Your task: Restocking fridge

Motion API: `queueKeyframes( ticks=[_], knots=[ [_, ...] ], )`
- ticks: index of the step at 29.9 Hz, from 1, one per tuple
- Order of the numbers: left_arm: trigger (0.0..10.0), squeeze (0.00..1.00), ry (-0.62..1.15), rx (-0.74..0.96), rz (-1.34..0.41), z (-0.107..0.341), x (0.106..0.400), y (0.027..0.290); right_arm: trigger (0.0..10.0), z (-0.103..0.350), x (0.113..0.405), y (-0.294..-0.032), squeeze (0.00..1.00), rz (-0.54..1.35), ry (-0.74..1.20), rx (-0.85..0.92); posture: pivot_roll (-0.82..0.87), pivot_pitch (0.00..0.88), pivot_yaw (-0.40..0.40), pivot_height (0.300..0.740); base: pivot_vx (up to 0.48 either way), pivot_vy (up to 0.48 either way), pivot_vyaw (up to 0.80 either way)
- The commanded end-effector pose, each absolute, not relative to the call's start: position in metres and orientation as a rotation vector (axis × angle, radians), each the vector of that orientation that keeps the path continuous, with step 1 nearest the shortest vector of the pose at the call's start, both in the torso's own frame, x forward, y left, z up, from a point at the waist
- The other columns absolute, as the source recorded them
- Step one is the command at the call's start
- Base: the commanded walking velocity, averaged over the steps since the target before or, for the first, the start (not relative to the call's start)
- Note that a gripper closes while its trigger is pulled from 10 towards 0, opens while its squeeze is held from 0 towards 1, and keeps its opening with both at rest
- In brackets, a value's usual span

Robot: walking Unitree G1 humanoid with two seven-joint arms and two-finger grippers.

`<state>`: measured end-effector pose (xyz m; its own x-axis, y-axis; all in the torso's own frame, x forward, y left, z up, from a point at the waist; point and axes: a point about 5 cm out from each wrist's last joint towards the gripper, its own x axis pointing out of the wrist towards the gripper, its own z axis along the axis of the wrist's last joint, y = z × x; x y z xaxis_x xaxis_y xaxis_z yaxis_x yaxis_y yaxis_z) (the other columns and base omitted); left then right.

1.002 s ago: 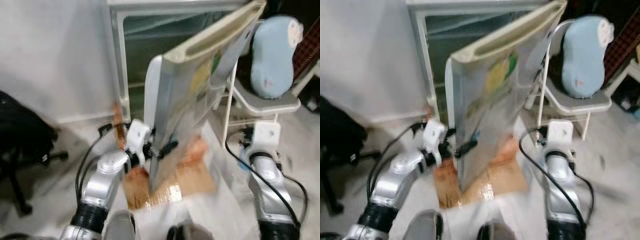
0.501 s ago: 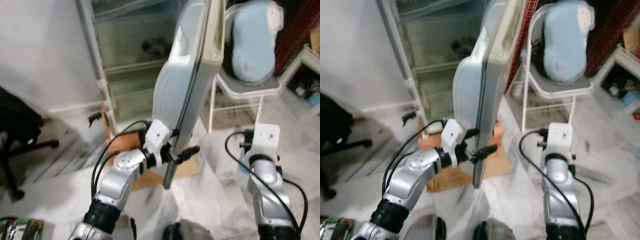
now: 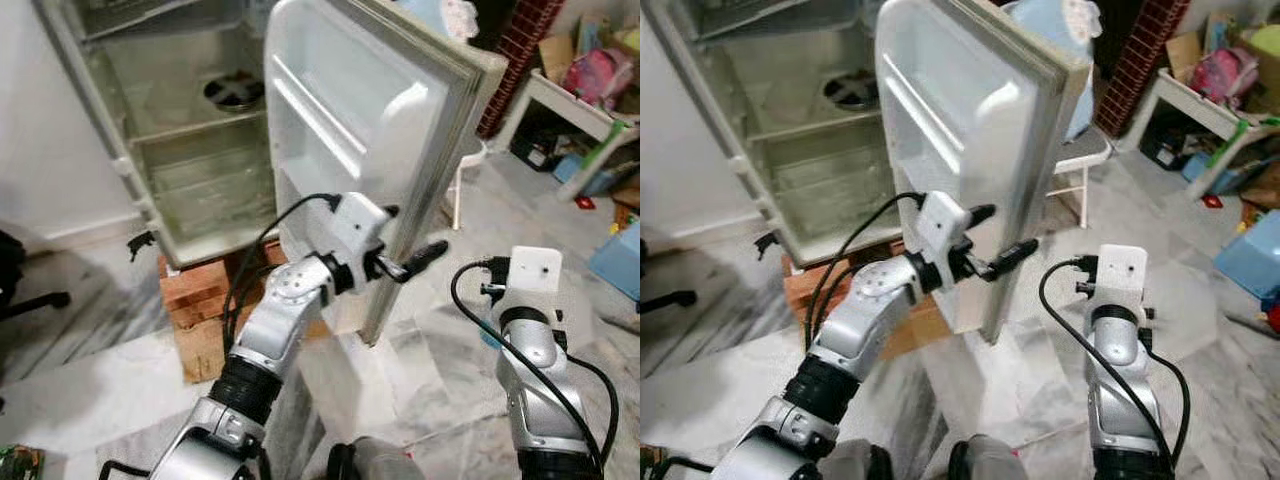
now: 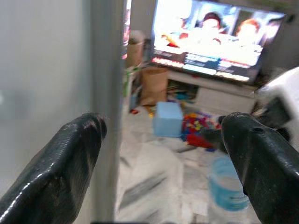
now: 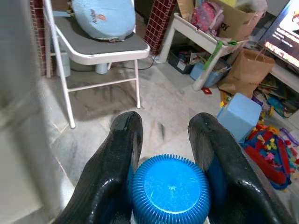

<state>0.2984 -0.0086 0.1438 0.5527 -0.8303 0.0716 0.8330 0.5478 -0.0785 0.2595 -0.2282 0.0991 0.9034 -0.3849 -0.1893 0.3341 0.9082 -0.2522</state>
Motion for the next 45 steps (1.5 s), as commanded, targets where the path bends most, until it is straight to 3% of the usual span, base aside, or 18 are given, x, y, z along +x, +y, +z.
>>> queueKeyframes(
  ticks=[1,7,11,20,31,45],
  knots=[
    [10.0,0.00,-0.048,-0.084,-0.935,0.146,0.302,-0.004,10.0,0.106,0.261,-0.228,0.00,-0.381,0.211,-0.218,-0.04,0.077,-0.038,0.740,0.000,0.000,0.00],
    [10.0,0.00,-0.043,-0.054,-0.730,0.136,0.310,0.032,10.0,0.107,0.266,-0.228,0.00,-0.380,0.208,-0.213,-0.03,0.082,-0.042,0.740,0.000,0.000,0.00],
    [10.0,0.00,-0.005,-0.031,-0.396,0.115,0.310,0.101,10.0,0.109,0.278,-0.222,0.00,-0.349,0.192,-0.180,0.01,0.087,-0.054,0.740,0.000,0.000,0.00],
    [10.0,0.00,0.034,0.014,-0.131,0.098,0.292,0.163,10.0,0.121,0.303,-0.180,0.00,-0.086,0.119,0.027,0.02,0.093,-0.060,0.740,0.000,0.000,0.00],
    [10.0,0.00,0.057,0.049,-0.035,0.092,0.277,0.185,10.0,0.128,0.311,-0.165,0.00,0.029,0.061,0.037,0.03,0.093,-0.064,0.740,0.000,0.000,0.00],
    [10.0,0.00,0.050,0.052,-0.046,0.093,0.279,0.183,10.0,0.138,0.315,-0.167,0.00,0.011,-0.005,0.041,0.02,0.090,-0.062,0.740,0.424,0.000,0.00]
  ],
)
